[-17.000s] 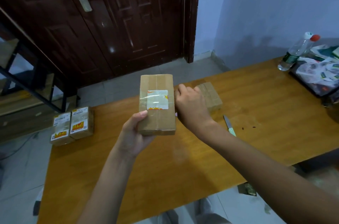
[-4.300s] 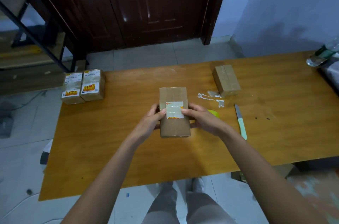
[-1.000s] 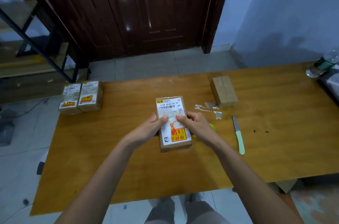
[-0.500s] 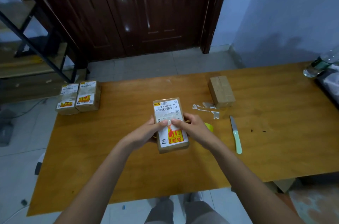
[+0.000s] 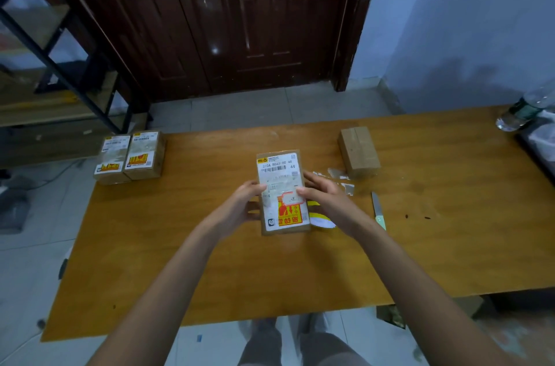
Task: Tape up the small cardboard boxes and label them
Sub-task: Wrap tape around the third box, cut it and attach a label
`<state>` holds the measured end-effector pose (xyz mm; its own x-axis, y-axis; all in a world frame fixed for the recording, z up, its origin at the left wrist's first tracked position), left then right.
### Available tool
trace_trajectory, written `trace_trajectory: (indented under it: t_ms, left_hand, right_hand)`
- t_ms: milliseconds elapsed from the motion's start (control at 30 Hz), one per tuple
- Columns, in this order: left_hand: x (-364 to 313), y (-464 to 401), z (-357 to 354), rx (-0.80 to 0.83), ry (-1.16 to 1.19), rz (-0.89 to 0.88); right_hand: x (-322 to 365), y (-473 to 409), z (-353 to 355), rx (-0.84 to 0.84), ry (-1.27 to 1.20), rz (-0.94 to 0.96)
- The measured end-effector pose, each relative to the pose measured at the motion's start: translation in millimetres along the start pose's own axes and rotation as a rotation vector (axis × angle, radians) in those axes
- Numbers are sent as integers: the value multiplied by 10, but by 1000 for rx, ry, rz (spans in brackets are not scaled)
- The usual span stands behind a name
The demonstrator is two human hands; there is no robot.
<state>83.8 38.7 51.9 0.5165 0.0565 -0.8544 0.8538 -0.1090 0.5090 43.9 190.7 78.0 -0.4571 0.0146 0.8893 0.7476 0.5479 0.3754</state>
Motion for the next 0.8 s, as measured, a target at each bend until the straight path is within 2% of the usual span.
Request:
trace_trajectory:
  t_ms: [133,233,267,333,400,467,567,633,700,733,800]
  left_hand:
    - [-137,-10,71,-160,-59,-43]
    - [-485,1,161,-262,-372,-122]
    - [-600,-16,128,-230,-497,-133]
    - [-742,-66,-112,-37,-691,-106]
    - [-763,-102,-420,188,-794,-39]
    - [-765,-130,-638,313,-814,-17]
    - [-779,-206,-667,235,-689,-62]
    - [-679,-237,-576,105,-496,-58]
    - [-477,-240,-529,-16,-200,-31]
    - [-368,-230,-543,-68,-41,-17]
    - [-168,-207,-614,-144,200,20]
  right_hand:
    - [66,15,190,-34,112,-17]
    - [205,-6,327,25,328,-35]
    - [273,-23,334,82,410,-48]
    - [433,-35,312,215,563,-61]
    - [584,-29,276,320,702,-65]
    - [688,-31,307,350,806,-60]
    - [883,-6,535,214,834,45]
    - [1053,50,831,-28,697,203]
    - [1038,182,1198,-309,450,303]
    - [914,233,1317,-392,342,298]
    - [528,258,1326,-392,175,185]
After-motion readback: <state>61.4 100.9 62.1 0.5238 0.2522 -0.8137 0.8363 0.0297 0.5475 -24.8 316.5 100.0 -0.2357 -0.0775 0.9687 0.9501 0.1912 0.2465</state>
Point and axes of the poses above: each hand's wrist, its own y-axis away from the middle knuckle, its own z-axis out of the back of the hand, x = y × z, the point moved 9 cm from there along -y, towards the middle knuckle, and after that the axes turned 4 degrees about -y, right-handed, at the moved point
